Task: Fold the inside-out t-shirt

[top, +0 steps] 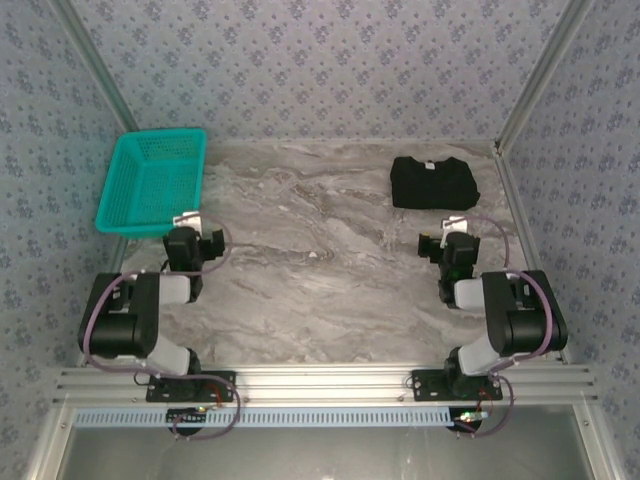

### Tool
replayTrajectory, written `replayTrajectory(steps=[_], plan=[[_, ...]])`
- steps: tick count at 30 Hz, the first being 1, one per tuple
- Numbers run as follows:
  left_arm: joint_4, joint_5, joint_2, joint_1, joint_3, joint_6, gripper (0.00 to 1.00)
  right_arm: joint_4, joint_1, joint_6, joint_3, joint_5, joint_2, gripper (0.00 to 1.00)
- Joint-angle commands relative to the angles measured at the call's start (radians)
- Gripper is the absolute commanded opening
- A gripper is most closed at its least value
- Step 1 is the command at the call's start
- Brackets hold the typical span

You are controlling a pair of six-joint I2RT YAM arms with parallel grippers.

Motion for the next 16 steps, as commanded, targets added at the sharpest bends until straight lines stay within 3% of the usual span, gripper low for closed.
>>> replayTrajectory(steps=[1,16], plan=[[0.084,0.108,0.013,0.030,0.014,0.002,0.98,0.015,-0.029,0.008,0.047,-0.071,0.005,1.00],[0.080,0.111,0.010,0.032,0.014,0.001,0.98,-0.001,-0.043,0.011,0.053,-0.104,0.004,1.00]])
